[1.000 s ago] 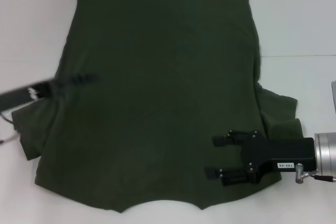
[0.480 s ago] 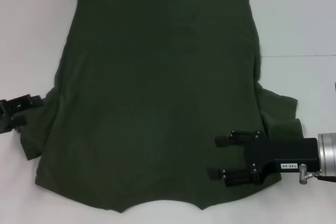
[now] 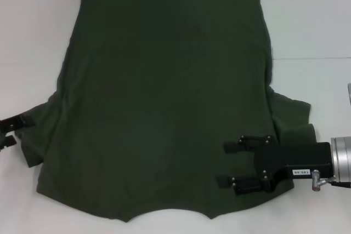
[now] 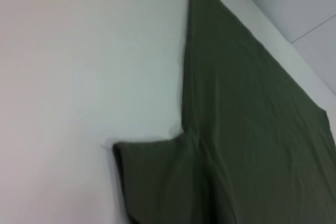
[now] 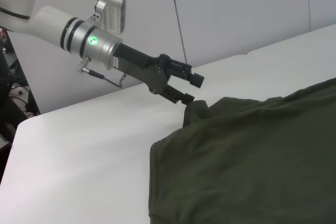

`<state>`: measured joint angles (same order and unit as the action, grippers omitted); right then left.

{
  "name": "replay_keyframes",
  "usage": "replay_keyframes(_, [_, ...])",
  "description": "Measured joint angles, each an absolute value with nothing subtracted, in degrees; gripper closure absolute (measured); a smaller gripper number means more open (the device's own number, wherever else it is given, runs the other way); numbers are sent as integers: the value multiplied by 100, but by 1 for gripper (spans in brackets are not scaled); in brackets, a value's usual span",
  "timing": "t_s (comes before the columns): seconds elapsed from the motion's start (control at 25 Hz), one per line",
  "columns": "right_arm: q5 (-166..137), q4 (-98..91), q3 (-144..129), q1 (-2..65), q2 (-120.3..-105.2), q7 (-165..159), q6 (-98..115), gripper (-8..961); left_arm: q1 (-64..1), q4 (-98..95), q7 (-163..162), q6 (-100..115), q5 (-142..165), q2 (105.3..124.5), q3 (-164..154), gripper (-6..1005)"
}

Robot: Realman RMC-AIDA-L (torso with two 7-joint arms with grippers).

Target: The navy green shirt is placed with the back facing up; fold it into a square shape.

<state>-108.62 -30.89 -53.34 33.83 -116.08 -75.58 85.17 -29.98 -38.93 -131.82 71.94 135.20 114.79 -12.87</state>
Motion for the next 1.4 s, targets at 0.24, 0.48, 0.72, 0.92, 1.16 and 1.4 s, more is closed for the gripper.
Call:
replay_keyframes(0.24, [-10863,-3094,-5335,3384,-11608,-7580,8519,29,-3099,-3574,-13171,6824,13565,11478,-1578,137])
replay_keyframes(0.48, [-10863,-3094,-5335,3384,-11600,-7583,8521,30,-3191,-3456,-13176,6707,13588,11478,-1746,137])
replay_keyframes(0.72, [-10863,-3090,-5335,3384,-11599,-7593,8525,30,-3204,-3454,-13213,6692,13594,11478,-1785,145])
replay_keyframes(0.92, [-10863,-3090,-5335,3384,-11599,-7600,8526,31,-3199,-3454,-13216,6645,13597,11478,-1785,239])
replay_keyframes(1.16, [-10863,-3094,-5335,3384,-11599,-7609,8526,33,-3195,-3454,-13235,6611,13597,11478,-1786,459])
replay_keyframes(1.4, [-10863,-3094,-5335,3384,-11607,-7618,8525,35,-3190,-3454,-13238,6601,13597,11478,-1780,629])
